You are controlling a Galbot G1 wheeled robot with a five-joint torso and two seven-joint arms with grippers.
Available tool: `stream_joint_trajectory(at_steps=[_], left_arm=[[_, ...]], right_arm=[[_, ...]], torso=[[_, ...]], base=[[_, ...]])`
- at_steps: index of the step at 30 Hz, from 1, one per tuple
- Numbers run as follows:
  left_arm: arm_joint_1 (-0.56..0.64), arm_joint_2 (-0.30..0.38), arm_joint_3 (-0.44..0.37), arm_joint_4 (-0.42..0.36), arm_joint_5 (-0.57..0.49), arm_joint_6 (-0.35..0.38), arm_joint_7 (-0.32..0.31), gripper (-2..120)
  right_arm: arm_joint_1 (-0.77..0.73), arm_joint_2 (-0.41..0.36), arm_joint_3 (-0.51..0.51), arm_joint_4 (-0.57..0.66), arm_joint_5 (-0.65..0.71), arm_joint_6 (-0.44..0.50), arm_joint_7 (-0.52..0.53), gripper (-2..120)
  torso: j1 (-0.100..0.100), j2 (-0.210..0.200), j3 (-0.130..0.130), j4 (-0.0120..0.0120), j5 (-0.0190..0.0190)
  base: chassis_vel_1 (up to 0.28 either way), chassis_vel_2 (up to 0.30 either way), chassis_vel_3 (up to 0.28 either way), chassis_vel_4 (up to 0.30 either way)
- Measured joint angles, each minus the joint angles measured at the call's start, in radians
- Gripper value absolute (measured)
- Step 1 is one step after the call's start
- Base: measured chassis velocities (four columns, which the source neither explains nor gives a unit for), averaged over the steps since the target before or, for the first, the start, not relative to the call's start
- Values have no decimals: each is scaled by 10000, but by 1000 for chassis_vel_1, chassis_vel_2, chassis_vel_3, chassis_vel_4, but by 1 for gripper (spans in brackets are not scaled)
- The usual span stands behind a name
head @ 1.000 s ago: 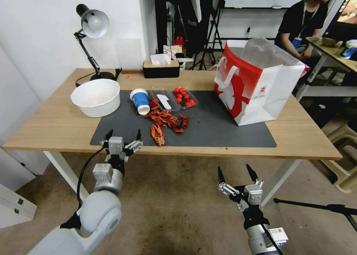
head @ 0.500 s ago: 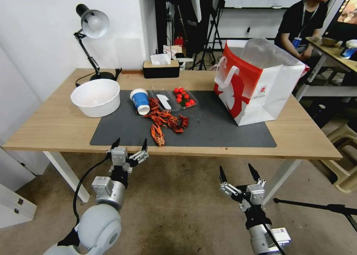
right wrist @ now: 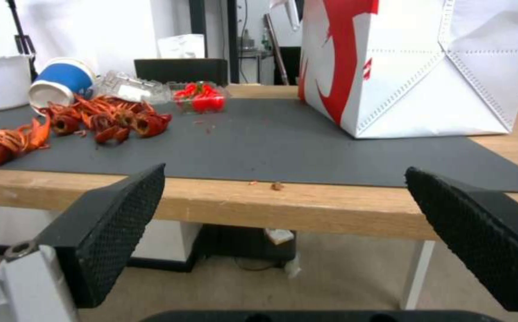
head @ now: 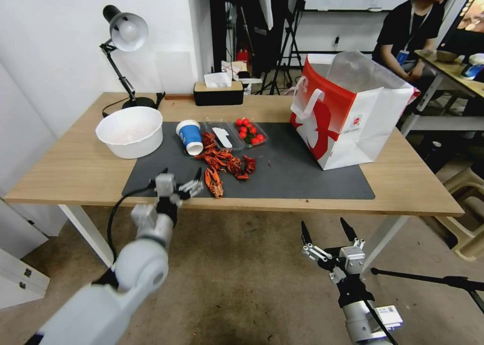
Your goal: Pick up the trash from the table and place it into the takeout bag.
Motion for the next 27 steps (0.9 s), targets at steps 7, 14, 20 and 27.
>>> stream_joint_trajectory(at_steps=[7,14,20,27], left_arm=[[-1756,-326,780,1088,-647,225,-702,100],[-3065,-1017,1347,2403,-962,683,-1177,100],[-3598,-1500,1598,3193,-986,1081,-1543,100],[-4096,-1934,1910,4009,-929,1551,-2003,100]], right_arm=[[12,37,92,-24,0,0,1,100],[10,64,313,-92,48,-1,9,100],[-4,65,440,-150,136,0,-20,100],[0,68,546,-229,214,15,-57,100]], torso=[[0,0,1,2,1],[0,0,0,0,1],[1,0,0,1,1],[1,-1,0,1,0]], base=[[0,0,0,0],[0,0,0,0],[0,0,0,0],[0,0,0,0]])
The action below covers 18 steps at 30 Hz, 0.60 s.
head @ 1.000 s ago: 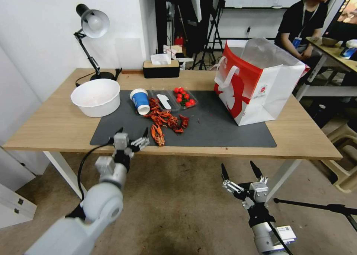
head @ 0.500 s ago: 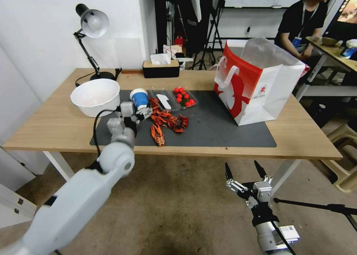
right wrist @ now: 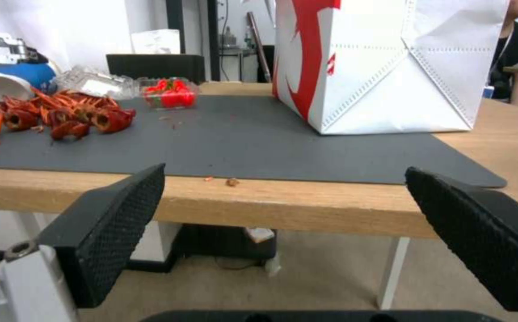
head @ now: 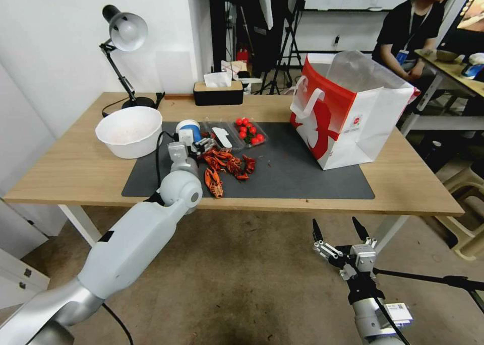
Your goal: Pick up the trash from the table and place it into the takeout bag.
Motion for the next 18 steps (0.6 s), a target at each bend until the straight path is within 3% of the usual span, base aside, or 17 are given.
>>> stream_joint_trajectory(at_steps=[8,18], left_arm=[[-209,-72,105,325,-2,496,-499,100],[-207,-159,106,424,-266,627,-428,100]], right_arm=[[-12,1,95,-39,60,33,-26,100],[-97,9,111,-28,50,53,-35,100]], torso=[[-1,1,0,1,-1],[-1,2,0,0,0]], base=[[0,0,0,0],[0,0,0,0]])
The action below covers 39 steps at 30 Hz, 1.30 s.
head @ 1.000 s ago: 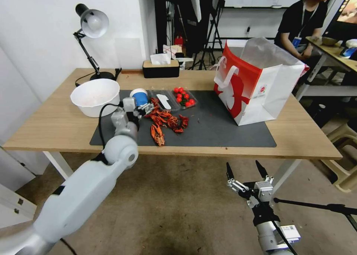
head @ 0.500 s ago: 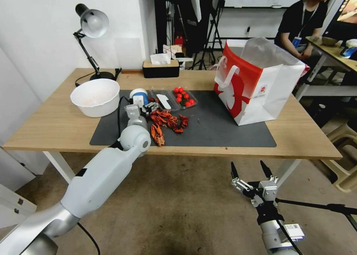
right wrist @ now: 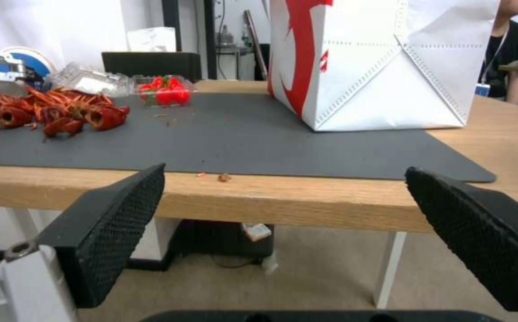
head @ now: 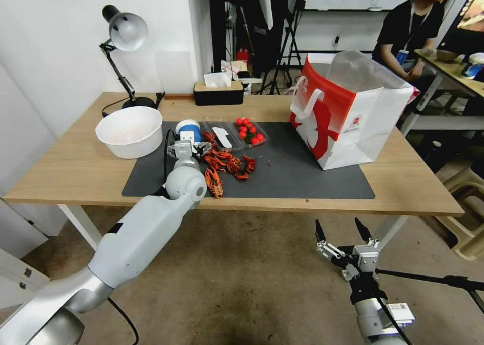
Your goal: Pick up the trash from the table and place it into the takeout bag.
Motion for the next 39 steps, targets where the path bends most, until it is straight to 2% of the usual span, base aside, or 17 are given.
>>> stream_joint_trajectory(at_steps=[7,10,11,12,13,15,17,25,30,32,34,36,37,39], left_arm=[[-5,-10,0,147,-19,-4,75,93],[-7,36,-15,168,-33,-19,79,83],[-7,64,-19,182,-49,-26,66,77],[-7,64,-19,182,-49,-26,66,77],[-6,88,-20,189,-62,-30,47,70],[-2,100,-20,188,-77,-31,42,68],[15,152,-28,148,-172,-24,15,55],[126,270,-64,-59,-165,-267,75,35],[292,426,-123,-372,-52,-514,257,30],[489,720,-244,-883,-5,-884,666,24],[507,753,-257,-934,7,-937,727,24],[594,988,-341,-1272,65,-1378,1258,17],[594,988,-341,-1272,65,-1378,1258,17],[486,1324,-410,-1777,-41,-2165,2405,10]], right_arm=[[-33,1,24,46,-18,3,-1,100],[-40,25,24,56,-44,6,-1,100],[-40,47,6,55,-61,10,-1,100],[-40,47,6,55,-61,10,-1,100],[-40,68,-23,56,-83,12,-1,100],[-40,76,-35,56,-94,13,-1,100],[-39,98,-83,58,-131,19,-1,100],[-44,128,-105,59,-161,43,-5,100],[-44,134,-116,60,-169,50,-10,100],[-38,132,-122,65,-174,52,-15,100],[-37,131,-122,65,-175,52,-15,100],[-30,127,-143,74,-187,52,-19,100],[-30,127,-143,74,-187,52,-19,100],[6,126,-246,111,-251,48,-13,100]], torso=[[0,0,0,0,-1],[0,0,0,0,0],[0,0,0,0,0],[0,0,0,0,0],[0,0,0,0,-1],[0,0,0,0,0],[0,0,-1,0,1],[0,0,0,0,-1],[0,0,0,0,-1],[0,0,0,1,-1],[0,0,0,1,-1],[-1,0,-1,2,-3],[-1,0,-1,2,-3],[-2,0,0,2,-1]], base=[[0,0,0,0],[0,0,0,0],[0,0,0,0],[0,0,0,0],[0,0,0,0],[0,0,0,0],[0,0,0,0],[0,0,0,0],[0,0,0,0],[0,0,0,0],[0,0,0,0],[0,0,0,0],[0,0,0,0],[0,0,0,0]])
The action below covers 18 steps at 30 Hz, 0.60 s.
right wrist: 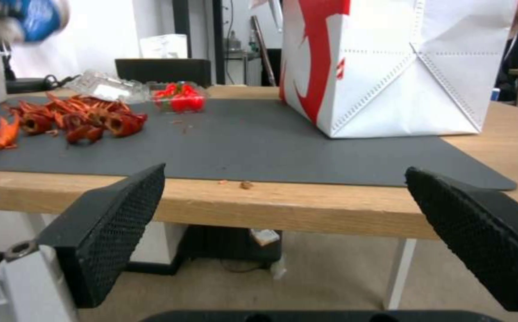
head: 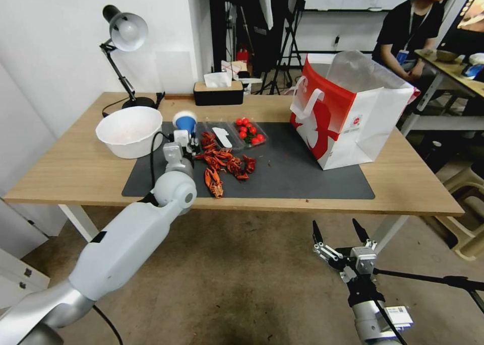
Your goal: Pick up the trash from the table and place it into the takeout bag.
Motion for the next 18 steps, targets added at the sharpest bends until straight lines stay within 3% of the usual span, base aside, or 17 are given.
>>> stream_joint_trajectory(at_steps=[1,4,12,18], left_arm=[[0,0,0,0,0,0,0,10],[-454,35,107,-87,-260,-586,764,7],[-1471,-339,588,283,-716,-1033,1483,7],[-3672,-1395,2139,1188,-1259,-1522,2206,7]], right_arm=[[0,0,0,0,0,0,0,100],[32,6,-106,32,-66,-27,21,100],[35,17,-176,80,-141,-54,51,100],[23,-2,-144,129,-156,-74,61,100]], torso=[[0,0,0,0,0],[1,0,0,-1,3],[1,0,0,0,1],[2,0,1,-2,2]], base=[[0,0,0,0],[0,0,0,0],[0,0,0,0],[0,0,0,0]])
